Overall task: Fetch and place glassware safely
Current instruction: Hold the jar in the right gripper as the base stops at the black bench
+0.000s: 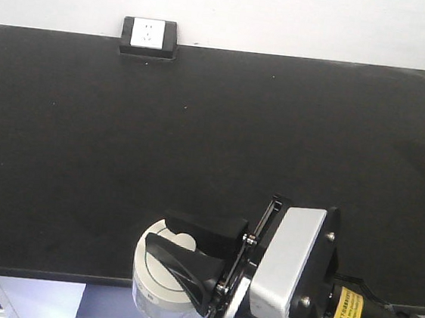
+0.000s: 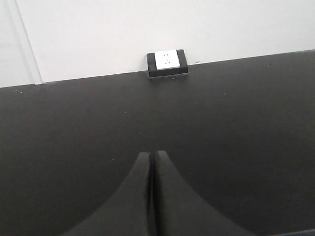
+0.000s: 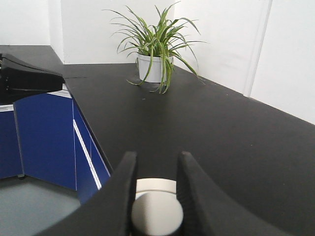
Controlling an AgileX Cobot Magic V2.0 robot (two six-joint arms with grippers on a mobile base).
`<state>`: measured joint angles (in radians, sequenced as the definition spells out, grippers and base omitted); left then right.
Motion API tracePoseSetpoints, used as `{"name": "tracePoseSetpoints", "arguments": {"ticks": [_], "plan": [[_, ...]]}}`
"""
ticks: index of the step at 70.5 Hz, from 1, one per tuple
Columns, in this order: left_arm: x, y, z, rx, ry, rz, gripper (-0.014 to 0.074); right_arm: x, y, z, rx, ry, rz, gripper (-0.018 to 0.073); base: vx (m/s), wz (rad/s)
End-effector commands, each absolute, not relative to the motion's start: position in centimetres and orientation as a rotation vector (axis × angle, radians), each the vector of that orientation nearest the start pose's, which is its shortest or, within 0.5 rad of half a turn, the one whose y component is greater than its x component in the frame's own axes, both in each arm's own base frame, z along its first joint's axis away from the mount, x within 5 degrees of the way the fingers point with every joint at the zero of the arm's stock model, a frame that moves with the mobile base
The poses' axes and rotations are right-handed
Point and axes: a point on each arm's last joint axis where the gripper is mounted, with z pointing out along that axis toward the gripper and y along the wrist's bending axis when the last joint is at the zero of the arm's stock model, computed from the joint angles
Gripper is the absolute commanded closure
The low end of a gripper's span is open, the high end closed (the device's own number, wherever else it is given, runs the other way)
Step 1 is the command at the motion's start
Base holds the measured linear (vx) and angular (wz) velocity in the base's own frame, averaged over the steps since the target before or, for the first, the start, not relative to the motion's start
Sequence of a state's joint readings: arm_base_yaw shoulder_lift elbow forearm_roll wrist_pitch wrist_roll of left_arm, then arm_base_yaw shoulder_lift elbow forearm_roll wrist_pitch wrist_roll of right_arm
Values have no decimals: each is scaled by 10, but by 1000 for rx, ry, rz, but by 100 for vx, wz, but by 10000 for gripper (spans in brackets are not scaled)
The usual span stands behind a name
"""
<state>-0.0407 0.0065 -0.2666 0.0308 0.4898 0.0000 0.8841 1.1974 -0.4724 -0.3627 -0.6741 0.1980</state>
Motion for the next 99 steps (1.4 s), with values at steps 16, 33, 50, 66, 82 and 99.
{"name": "tracePoseSetpoints", "arguments": {"ticks": [16, 33, 50, 66, 82, 99], "plan": [[36, -1, 269, 48, 1635, -11, 603, 132, 195, 292, -844, 1205, 851, 563, 11, 1], [36, -1, 269, 48, 1635, -11, 603, 132, 195, 292, -844, 1205, 851, 563, 10, 2], [36, -1, 269, 48, 1635, -11, 603, 132, 195, 292, -844, 1205, 851, 563, 8, 1], [36, -1, 269, 48, 1635, -11, 603, 132, 195, 292, -844, 1205, 851, 563, 6, 1], [36, -1, 269, 48, 1635, -11, 603, 132, 195, 292, -844, 1205, 851, 563, 4, 0], [36, -1, 269, 48, 1635, -11, 603, 132, 195, 292, -844, 1205, 851, 563, 2, 1]]}}
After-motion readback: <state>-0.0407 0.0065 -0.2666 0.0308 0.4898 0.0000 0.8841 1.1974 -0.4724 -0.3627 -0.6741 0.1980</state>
